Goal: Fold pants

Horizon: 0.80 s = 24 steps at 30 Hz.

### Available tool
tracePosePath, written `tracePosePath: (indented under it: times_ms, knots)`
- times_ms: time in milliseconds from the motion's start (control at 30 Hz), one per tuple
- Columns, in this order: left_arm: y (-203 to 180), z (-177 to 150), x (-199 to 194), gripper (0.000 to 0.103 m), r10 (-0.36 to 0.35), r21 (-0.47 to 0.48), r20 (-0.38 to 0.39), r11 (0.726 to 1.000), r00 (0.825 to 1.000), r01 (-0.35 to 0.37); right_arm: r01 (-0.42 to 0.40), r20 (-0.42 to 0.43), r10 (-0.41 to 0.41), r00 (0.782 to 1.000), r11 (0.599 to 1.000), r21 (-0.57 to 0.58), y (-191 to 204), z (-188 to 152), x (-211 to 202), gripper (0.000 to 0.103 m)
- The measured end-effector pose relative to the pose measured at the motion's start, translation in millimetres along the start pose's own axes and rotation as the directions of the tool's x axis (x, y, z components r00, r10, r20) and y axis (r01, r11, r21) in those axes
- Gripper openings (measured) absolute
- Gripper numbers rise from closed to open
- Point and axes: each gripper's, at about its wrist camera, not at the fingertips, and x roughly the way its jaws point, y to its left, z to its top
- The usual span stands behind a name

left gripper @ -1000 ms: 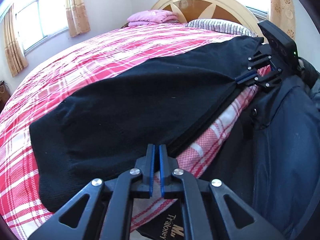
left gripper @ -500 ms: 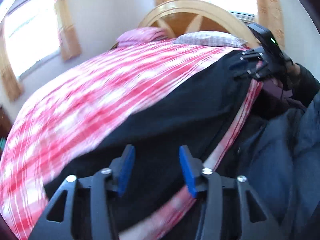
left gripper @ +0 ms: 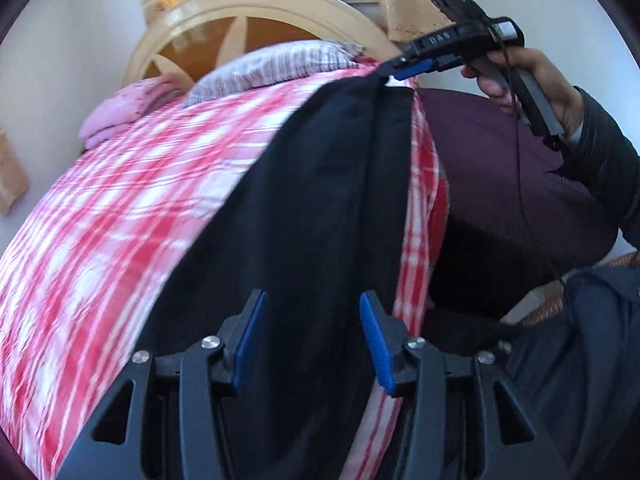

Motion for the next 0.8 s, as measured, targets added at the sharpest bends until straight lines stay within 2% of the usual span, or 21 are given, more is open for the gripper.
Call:
tracePosePath:
  times_ms: [133, 233, 300, 367, 433, 567, 600, 733, 767, 800]
  knots:
    - [-17, 13, 15, 0.050, -0.021, 0.037, -0.023, 0.999, 1.000, 0.022, -0.046, -0.016, 0.047, 0.999, 0.997, 0.059, -18, 0, 10, 0.046]
    - [-23, 17, 29, 0.050, 0.015, 0.067, -0.058, 0.998, 0.998, -0.011, -0.082, -0.021, 0.085, 0.996, 0.991, 0.110, -26, 2, 20, 0.046]
    - [-20, 18, 35, 0.050, -0.012, 0.045, -0.064, 0.999, 0.998, 0.015, -0.106, -0.018, 0.110, 0.994, 0.984, 0.143, -33, 3, 25, 0.046]
    - [-16, 19, 34, 0.045, -0.034, 0.022, -0.063, 0.999, 0.997, 0.036, -0.133, -0.006, 0.136, 0.991, 0.976, 0.171, -40, 6, 28, 0.046]
    - [-13, 18, 31, 0.033, -0.052, 0.006, -0.056, 0.999, 0.997, 0.053, -0.160, 0.014, 0.161, 0.987, 0.966, 0.202, -48, 10, 28, 0.046]
    - [-4, 17, 25, 0.033, -0.090, -0.063, -0.043, 0.994, 0.995, 0.088, -0.199, 0.040, 0.195, 0.980, 0.948, 0.247, -58, 14, 27, 0.046]
    - [-4, 17, 27, 0.027, -0.085, -0.066, -0.055, 0.994, 0.995, 0.082, -0.200, 0.041, 0.196, 0.980, 0.947, 0.252, -59, 14, 28, 0.046]
    - [-7, 20, 31, 0.025, -0.069, -0.062, -0.074, 0.996, 0.995, 0.064, -0.199, 0.044, 0.194, 0.980, 0.947, 0.251, -58, 16, 31, 0.045]
    - [-5, 19, 28, 0.025, -0.069, -0.069, -0.074, 0.996, 0.995, 0.064, -0.198, 0.045, 0.193, 0.980, 0.948, 0.248, -57, 16, 32, 0.044]
    - [-3, 19, 29, 0.025, -0.072, -0.075, -0.077, 0.995, 0.994, 0.066, -0.194, 0.047, 0.188, 0.981, 0.951, 0.240, -56, 16, 33, 0.033]
